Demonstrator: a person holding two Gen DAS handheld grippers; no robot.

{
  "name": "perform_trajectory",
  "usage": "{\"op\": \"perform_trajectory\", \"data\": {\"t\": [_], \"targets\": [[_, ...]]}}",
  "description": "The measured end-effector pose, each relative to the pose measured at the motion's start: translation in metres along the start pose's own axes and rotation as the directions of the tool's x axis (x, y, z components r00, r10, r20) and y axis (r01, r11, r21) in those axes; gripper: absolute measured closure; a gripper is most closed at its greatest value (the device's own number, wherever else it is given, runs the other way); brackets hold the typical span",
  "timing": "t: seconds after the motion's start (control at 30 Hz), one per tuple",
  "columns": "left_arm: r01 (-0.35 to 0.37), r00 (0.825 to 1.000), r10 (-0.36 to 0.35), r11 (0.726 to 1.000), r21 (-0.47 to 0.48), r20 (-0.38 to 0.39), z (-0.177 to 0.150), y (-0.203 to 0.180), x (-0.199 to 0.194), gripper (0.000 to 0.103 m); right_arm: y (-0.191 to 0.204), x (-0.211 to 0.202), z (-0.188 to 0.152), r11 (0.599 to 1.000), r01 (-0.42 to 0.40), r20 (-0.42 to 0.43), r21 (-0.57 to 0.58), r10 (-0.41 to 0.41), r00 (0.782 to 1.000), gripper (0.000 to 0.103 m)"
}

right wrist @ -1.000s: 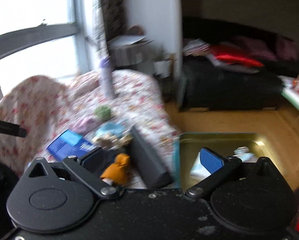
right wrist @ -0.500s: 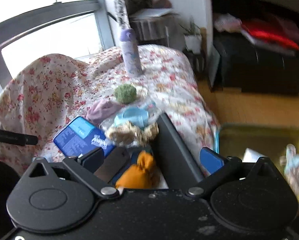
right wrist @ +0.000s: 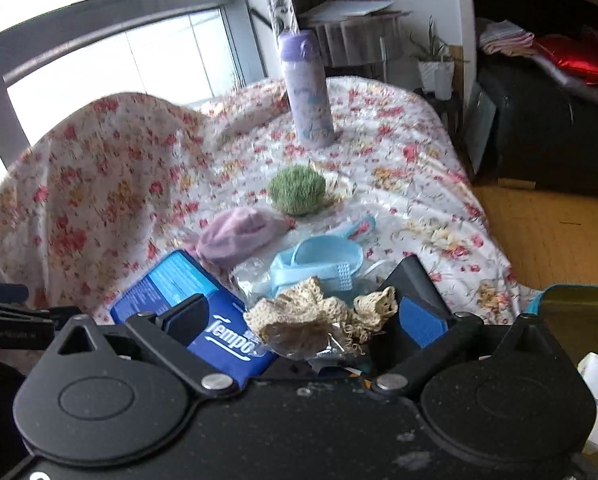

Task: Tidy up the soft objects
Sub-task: 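Grasp the light-blue face mask with the left tool while the right tool grasps the lace bag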

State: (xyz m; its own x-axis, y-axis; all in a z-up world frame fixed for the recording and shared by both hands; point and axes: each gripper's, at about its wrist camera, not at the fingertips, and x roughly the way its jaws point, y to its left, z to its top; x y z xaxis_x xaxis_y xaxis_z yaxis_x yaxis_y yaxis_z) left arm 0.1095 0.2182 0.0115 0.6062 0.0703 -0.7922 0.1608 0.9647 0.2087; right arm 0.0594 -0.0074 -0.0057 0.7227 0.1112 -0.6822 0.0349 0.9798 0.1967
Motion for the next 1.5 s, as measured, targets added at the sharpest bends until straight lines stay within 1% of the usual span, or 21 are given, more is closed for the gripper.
{"op": "perform_trajectory", "data": {"t": [0.07, 0.1, 0.13, 0.2, 0.23, 0.27, 0.3, 0.33, 0.37, 0.4, 0.43, 0.47, 0.67, 0.8, 1.1, 1.2, 1.27, 1.3, 1.33, 1.37, 1.5], "targets": [[0.006, 1.0, -0.006, 1.0, 0.015, -0.013, 0.0, -0.002, 0.004, 0.019, 0.001, 0.011, -0.002, 1.0, 0.008, -0.018, -0.008, -0.009, 1.0, 0.009], [0.007, 1.0, -0.007, 1.0, 0.018, -0.019, 0.0, -0.003, 0.006, 0.019, 0.0, 0.015, -0.003, 1.0, 0.006, -0.03, 0.0, -0.006, 1.0, 0.015], [0.007, 1.0, -0.006, 1.0, 0.02, -0.023, 0.0, -0.004, 0.007, 0.019, -0.003, 0.017, -0.004, 1.0, -0.001, -0.045, 0.014, 0.002, 0.999, 0.026], [0.013, 0.999, -0.012, 1.0, 0.028, -0.03, 0.0, -0.005, 0.009, 0.019, -0.01, 0.025, -0.005, 0.998, -0.031, -0.079, 0.063, 0.036, 0.996, 0.037], [0.016, 0.999, -0.015, 0.999, 0.031, -0.034, 0.0, -0.006, 0.01, 0.019, -0.013, 0.026, -0.005, 0.995, -0.054, -0.08, 0.085, 0.06, 0.995, 0.042], [0.016, 0.999, -0.015, 0.999, 0.033, -0.038, 0.0, -0.006, 0.012, 0.019, -0.017, 0.026, -0.005, 0.991, -0.073, -0.079, 0.108, 0.082, 0.994, 0.045], [0.015, 0.999, -0.014, 0.999, 0.035, -0.043, 0.0, -0.007, 0.012, 0.019, -0.019, 0.026, -0.005, 0.99, -0.08, -0.08, 0.121, 0.09, 0.993, 0.051], [0.018, 0.999, -0.017, 0.999, 0.037, -0.045, 0.0, -0.007, 0.013, 0.019, -0.02, 0.025, -0.004, 0.988, -0.09, -0.08, 0.126, 0.1, 0.992, 0.058], [0.023, 0.999, -0.021, 0.999, 0.038, -0.046, 0.0, -0.007, 0.014, 0.019, -0.021, 0.024, -0.003, 0.987, -0.098, -0.078, 0.129, 0.109, 0.991, 0.061], [0.022, 0.999, -0.02, 0.999, 0.039, -0.05, 0.0, -0.008, 0.015, 0.019, -0.021, 0.022, -0.003, 0.986, -0.105, -0.076, 0.129, 0.115, 0.99, 0.067], [0.02, 0.998, -0.018, 0.999, 0.038, -0.053, 0.0, -0.008, 0.015, 0.019, -0.021, 0.019, -0.002, 0.986, -0.11, -0.073, 0.128, 0.12, 0.99, 0.075], [0.021, 0.998, -0.019, 0.999, 0.039, -0.056, 0.001, -0.008, 0.016, 0.019, -0.021, 0.016, -0.001, 0.986, -0.114, -0.067, 0.122, 0.123, 0.99, 0.079], [0.022, 0.997, -0.019, 0.999, 0.04, -0.073, 0.002, -0.009, 0.018, 0.019, -0.02, -0.012, 0.005, 0.989, -0.115, -0.026, 0.091, 0.118, 0.993, 0.08], [0.023, 0.996, -0.02, 0.999, 0.032, -0.085, 0.002, -0.008, 0.019, 0.019, -0.021, -0.036, 0.005, 0.989, -0.124, 0.018, 0.086, 0.123, 0.992, 0.08], [0.011, 0.996, -0.008, 0.999, 0.041, -0.084, 0.004, -0.011, 0.015, 0.019, -0.016, -0.084, -0.005, 0.989, -0.134, 0.088, 0.068, 0.128, 0.988, 0.08], [0.015, 0.995, -0.013, 1.0, 0.016, -0.096, 0.007, -0.007, 0.013, 0.018, -0.014, -0.09, -0.011, 0.988, -0.14, 0.092, 0.071, 0.134, 0.987, 0.08], [0.016, 0.992, -0.016, 1.0, -0.002, -0.126, 0.008, -0.004, 0.015, 0.019, -0.013, -0.093, -0.015, 0.988, -0.139, 0.092, 0.073, 0.133, 0.987, 0.08], [0.031, 0.989, -0.031, 1.0, 0.001, -0.145, 0.008, -0.004, 0.017, 0.019, -0.013, -0.095, -0.018, 0.988, -0.14, 0.092, 0.071, 0.133, 0.987, 0.08], [0.05, 0.982, -0.047, 0.999, 0.014, -0.182, 0.009, -0.006, 0.02, 0.019, -0.012, -0.096, -0.019, 0.988, -0.141, 0.091, 0.068, 0.135, 0.987, 0.08], [0.054, 0.976, -0.047, 0.998, 0.027, -0.212, 0.009, -0.008, 0.023, 0.019, -0.013, -0.098, -0.022, 0.987, -0.142, 0.091, 0.07, 0.136, 0.987, 0.08], [0.093, 0.955, -0.051, 0.987, 0.134, -0.292, 0.008, -0.026, 0.031, 0.019, -0.015, -0.105, -0.026, 0.986, -0.151, 0.093, 0.072, 0.144, 0.985, 0.08]]}}
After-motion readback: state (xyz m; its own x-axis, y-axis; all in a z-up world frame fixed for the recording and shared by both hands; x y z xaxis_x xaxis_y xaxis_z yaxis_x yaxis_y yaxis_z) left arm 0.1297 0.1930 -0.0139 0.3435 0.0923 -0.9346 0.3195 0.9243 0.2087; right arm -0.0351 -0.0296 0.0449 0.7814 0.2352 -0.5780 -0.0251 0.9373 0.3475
